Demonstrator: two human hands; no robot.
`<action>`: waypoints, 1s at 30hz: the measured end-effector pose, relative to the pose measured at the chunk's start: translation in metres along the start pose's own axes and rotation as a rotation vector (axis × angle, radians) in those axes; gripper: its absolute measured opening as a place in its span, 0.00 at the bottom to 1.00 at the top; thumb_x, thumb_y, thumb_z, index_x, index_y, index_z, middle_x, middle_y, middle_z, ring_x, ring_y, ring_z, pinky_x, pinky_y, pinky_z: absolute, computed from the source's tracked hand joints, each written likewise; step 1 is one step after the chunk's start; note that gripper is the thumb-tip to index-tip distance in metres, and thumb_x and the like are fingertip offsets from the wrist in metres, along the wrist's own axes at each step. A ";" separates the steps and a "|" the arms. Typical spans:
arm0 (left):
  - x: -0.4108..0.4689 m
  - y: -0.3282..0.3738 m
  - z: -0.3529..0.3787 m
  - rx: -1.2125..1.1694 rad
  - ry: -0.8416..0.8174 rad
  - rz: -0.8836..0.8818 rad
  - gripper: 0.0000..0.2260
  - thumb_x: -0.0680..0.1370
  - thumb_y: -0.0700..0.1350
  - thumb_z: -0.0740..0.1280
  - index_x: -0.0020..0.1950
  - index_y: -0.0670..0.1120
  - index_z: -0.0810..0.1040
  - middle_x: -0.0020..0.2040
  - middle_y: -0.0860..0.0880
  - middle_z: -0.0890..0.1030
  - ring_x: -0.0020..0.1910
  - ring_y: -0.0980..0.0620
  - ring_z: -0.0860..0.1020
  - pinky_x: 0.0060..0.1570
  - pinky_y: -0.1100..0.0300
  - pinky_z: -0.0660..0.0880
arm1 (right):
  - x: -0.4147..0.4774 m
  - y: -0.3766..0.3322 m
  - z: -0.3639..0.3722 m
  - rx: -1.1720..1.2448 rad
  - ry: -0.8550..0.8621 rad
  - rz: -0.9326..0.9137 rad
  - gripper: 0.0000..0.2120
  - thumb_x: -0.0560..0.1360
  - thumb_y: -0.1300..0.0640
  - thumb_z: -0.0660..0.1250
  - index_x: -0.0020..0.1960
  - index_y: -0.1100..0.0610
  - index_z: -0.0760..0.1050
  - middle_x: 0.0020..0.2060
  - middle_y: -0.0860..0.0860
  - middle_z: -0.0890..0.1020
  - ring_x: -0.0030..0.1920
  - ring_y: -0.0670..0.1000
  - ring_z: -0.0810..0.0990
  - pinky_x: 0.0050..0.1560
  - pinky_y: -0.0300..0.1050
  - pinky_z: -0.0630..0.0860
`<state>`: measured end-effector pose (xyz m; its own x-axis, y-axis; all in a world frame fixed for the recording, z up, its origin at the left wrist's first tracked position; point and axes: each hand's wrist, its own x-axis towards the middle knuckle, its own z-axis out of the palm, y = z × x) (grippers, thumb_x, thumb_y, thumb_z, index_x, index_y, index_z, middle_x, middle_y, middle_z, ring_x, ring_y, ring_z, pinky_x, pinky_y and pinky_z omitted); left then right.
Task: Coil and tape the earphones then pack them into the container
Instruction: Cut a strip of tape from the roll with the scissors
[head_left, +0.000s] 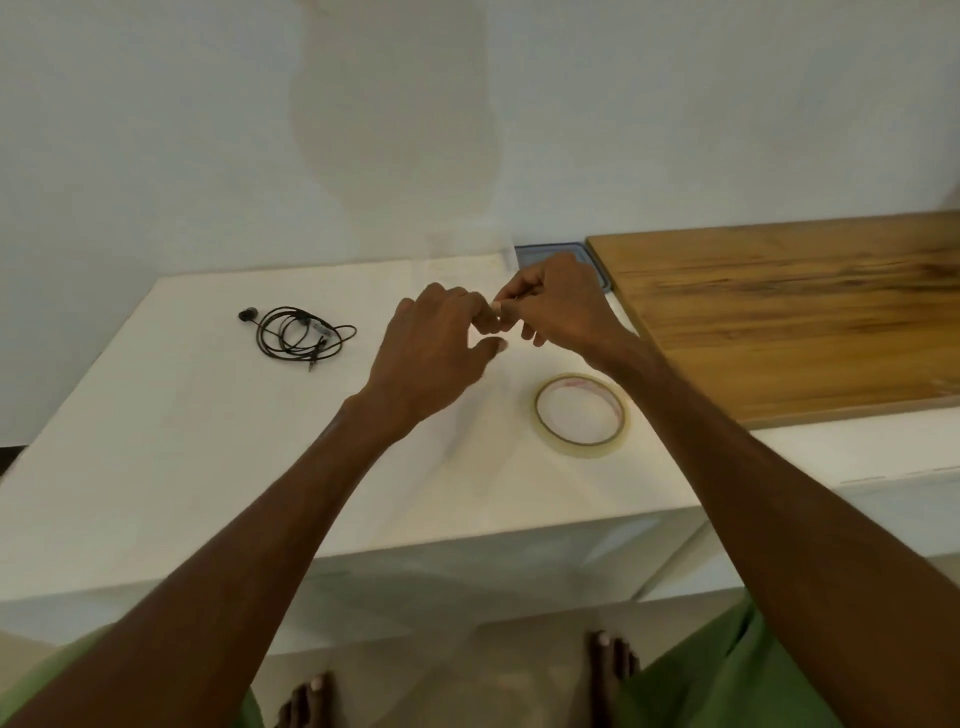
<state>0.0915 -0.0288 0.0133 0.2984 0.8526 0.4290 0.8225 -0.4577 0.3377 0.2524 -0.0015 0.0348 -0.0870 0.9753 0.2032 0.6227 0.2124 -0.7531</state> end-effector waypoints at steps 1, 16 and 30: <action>0.000 0.009 0.005 -0.038 -0.017 0.000 0.09 0.76 0.54 0.71 0.51 0.51 0.81 0.45 0.59 0.79 0.50 0.54 0.77 0.44 0.59 0.67 | -0.002 0.004 -0.005 -0.020 0.009 0.005 0.03 0.73 0.61 0.72 0.45 0.60 0.84 0.35 0.53 0.85 0.28 0.47 0.81 0.26 0.34 0.75; 0.011 0.058 0.042 -0.092 -0.222 -0.031 0.07 0.77 0.46 0.71 0.52 0.45 0.82 0.48 0.48 0.81 0.46 0.48 0.79 0.45 0.53 0.76 | -0.032 0.044 -0.058 -0.245 -0.090 0.209 0.18 0.74 0.47 0.71 0.48 0.63 0.83 0.41 0.55 0.86 0.36 0.52 0.84 0.36 0.39 0.78; 0.017 0.033 0.013 -0.539 0.121 -0.225 0.06 0.76 0.38 0.71 0.52 0.41 0.80 0.48 0.49 0.84 0.49 0.53 0.83 0.52 0.51 0.81 | -0.029 0.035 -0.055 0.609 -0.375 0.277 0.19 0.61 0.55 0.79 0.50 0.60 0.84 0.46 0.56 0.87 0.44 0.55 0.86 0.52 0.49 0.82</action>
<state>0.1301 -0.0262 0.0208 0.0620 0.9231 0.3796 0.4879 -0.3599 0.7953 0.3194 -0.0258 0.0364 -0.3162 0.9300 -0.1874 0.1312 -0.1528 -0.9795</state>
